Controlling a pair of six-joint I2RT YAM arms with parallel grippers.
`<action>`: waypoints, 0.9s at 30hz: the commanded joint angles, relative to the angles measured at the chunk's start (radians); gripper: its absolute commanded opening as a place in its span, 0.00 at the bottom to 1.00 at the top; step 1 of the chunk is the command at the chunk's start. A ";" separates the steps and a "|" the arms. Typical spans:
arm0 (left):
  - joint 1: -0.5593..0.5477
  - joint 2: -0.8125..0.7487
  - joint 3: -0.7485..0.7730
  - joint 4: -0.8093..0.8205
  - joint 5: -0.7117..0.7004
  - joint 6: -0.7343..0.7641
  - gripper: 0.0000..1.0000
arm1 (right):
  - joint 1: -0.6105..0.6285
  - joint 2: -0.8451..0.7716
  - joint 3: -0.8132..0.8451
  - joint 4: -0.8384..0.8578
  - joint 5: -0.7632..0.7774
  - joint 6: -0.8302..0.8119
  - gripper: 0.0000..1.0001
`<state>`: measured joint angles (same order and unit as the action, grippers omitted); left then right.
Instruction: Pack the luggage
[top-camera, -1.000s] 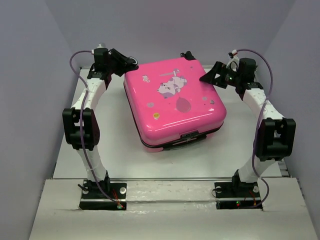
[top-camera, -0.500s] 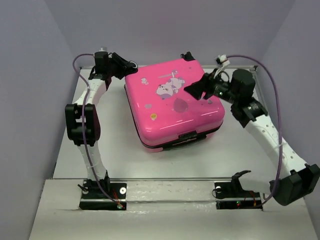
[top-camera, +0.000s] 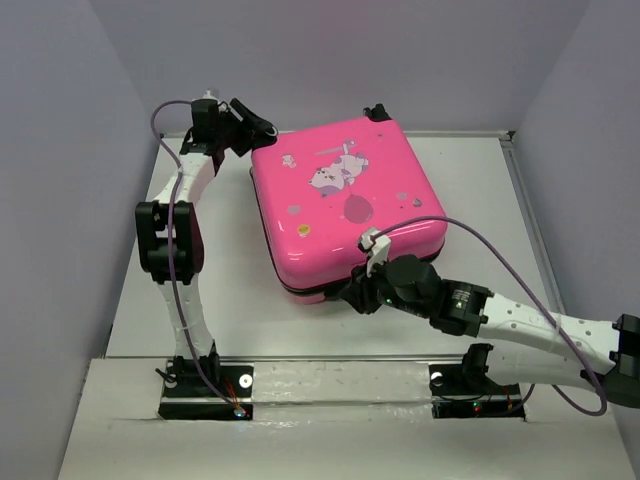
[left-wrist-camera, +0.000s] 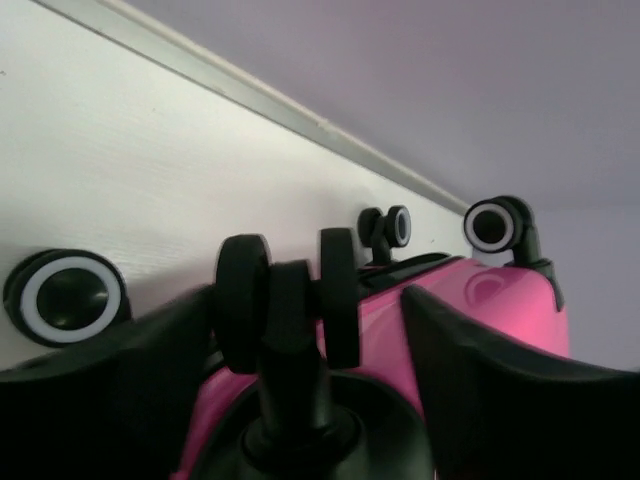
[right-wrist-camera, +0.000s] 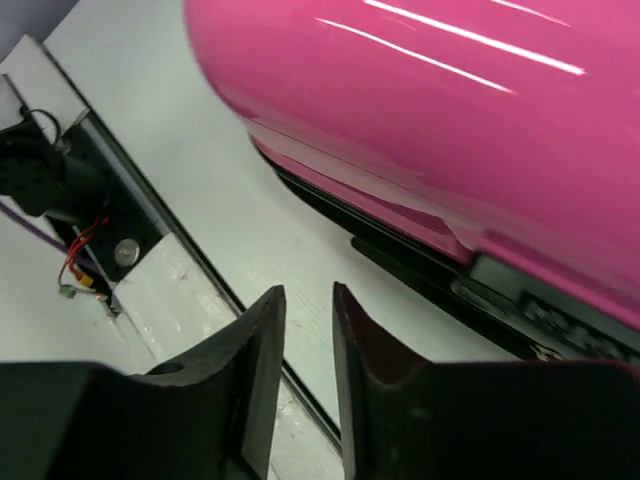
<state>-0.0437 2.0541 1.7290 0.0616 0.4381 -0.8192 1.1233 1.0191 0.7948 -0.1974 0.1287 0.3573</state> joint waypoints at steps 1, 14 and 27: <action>0.011 -0.167 -0.029 0.093 -0.051 0.084 0.95 | 0.001 -0.088 -0.091 0.039 0.242 0.121 0.41; 0.034 -0.854 -0.760 0.219 -0.230 0.028 0.97 | 0.001 -0.166 -0.287 0.062 0.457 0.289 0.36; -0.002 -1.150 -1.457 0.352 -0.148 -0.007 0.57 | 0.001 -0.034 -0.324 0.355 0.557 0.177 0.41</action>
<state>-0.0135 0.9756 0.3599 0.2886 0.2409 -0.8032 1.1244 0.9550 0.4831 -0.0456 0.5987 0.5995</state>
